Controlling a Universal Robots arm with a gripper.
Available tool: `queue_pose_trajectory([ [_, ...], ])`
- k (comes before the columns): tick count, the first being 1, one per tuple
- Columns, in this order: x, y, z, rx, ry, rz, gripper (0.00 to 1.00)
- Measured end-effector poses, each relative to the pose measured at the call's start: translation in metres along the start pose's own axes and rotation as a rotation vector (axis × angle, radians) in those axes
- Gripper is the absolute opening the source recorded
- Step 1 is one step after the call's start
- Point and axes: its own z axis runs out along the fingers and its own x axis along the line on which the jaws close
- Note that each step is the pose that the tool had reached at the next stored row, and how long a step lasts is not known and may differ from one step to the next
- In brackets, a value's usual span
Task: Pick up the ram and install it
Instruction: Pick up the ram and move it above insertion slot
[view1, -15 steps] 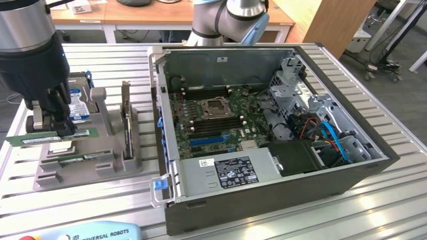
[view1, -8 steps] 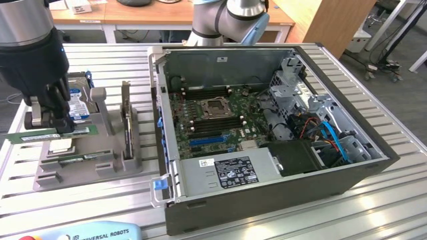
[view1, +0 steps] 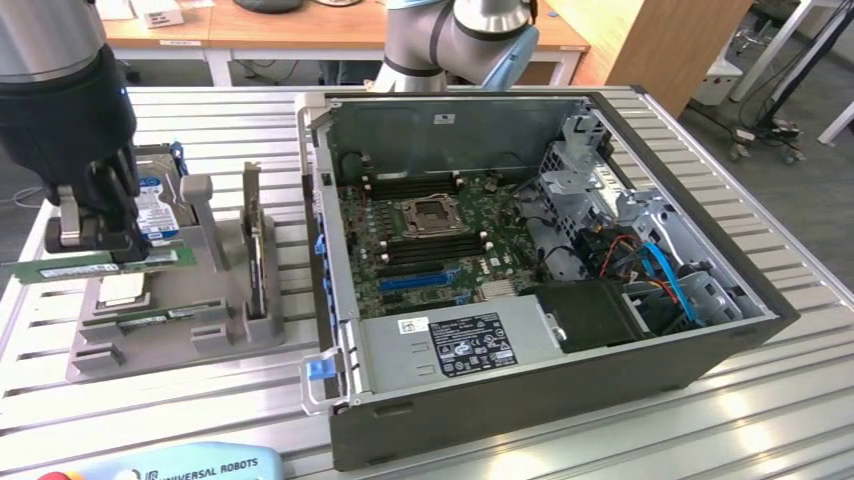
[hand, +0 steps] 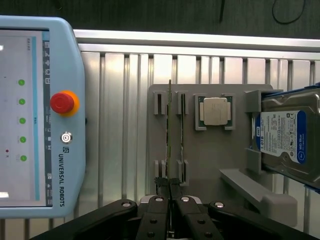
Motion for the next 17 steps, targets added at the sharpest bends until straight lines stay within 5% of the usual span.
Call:
queue_pose_trajectory([
  [17,-0.0003,-0.0014,-0.01,0.0002,-0.0002,0.005,0.12],
])
